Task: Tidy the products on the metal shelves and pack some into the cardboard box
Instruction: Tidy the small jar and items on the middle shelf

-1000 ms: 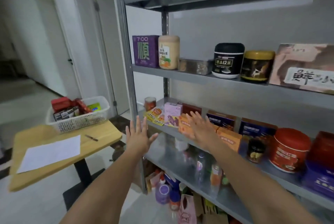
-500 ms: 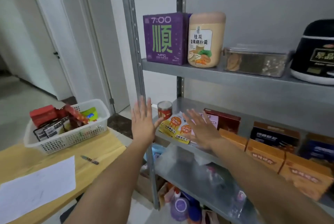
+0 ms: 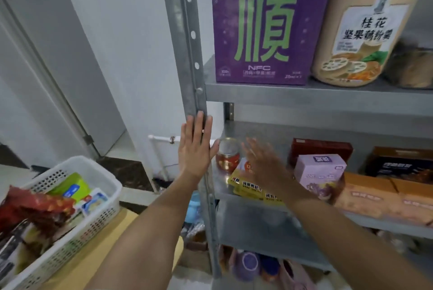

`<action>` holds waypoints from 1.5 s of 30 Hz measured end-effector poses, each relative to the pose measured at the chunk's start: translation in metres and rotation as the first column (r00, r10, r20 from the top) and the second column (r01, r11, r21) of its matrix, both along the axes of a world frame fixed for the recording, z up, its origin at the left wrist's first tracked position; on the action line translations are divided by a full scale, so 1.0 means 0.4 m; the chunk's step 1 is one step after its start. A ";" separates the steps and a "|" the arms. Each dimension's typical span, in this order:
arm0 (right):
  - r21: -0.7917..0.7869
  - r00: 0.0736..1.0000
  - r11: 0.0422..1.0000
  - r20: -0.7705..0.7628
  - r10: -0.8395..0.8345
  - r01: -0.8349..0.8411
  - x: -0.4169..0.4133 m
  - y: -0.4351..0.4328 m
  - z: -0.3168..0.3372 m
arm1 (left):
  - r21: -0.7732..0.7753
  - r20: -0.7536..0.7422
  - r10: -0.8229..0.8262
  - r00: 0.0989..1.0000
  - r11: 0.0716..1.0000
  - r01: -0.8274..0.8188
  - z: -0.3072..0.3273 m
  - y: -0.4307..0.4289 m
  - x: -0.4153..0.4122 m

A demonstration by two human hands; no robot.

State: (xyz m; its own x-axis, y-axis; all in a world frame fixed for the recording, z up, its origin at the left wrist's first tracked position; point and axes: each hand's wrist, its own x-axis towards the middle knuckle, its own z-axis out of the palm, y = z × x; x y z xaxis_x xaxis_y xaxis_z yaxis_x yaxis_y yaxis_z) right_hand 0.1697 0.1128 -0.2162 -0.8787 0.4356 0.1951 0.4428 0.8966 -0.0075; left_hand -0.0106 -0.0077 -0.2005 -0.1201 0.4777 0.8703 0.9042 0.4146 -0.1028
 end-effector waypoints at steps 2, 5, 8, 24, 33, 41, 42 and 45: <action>-0.046 0.999 0.998 -0.018 -0.040 0.040 -0.029 -0.001 -0.011 | 0.039 -0.050 -0.046 0.998 0.998 0.048 -0.008 0.012 -0.016; -0.137 0.993 0.985 -0.044 -0.107 0.100 -0.089 0.006 -0.025 | 0.122 -0.092 -0.130 0.987 0.982 0.141 -0.011 0.026 -0.029; -0.257 0.976 0.946 -0.031 -0.215 0.200 -0.152 0.006 -0.029 | 0.154 -0.118 -0.185 0.976 0.967 0.202 -0.016 0.033 -0.032; -0.417 0.917 0.850 -0.085 -0.389 0.322 -0.358 0.146 -0.205 | 0.220 -0.144 -0.211 0.967 0.946 0.239 -0.035 0.054 -0.040; -0.566 0.864 0.780 -0.218 -0.454 0.267 -0.311 0.051 -0.091 | 0.210 -0.153 -0.192 0.969 0.952 0.222 -0.033 0.056 -0.042; -0.633 0.753 0.767 -0.454 -0.477 0.104 -0.213 0.033 0.013 | 0.186 -0.136 -0.201 0.970 0.957 0.224 -0.036 0.049 -0.046; -0.635 0.744 0.767 -0.468 -0.476 0.091 -0.193 0.029 0.025 | 0.184 -0.133 -0.199 0.971 0.958 0.221 -0.037 0.048 -0.048; -0.659 0.701 0.751 -0.516 -0.492 0.043 -0.126 0.014 0.058 | 0.167 -0.121 -0.160 0.980 0.969 0.179 -0.036 0.044 -0.043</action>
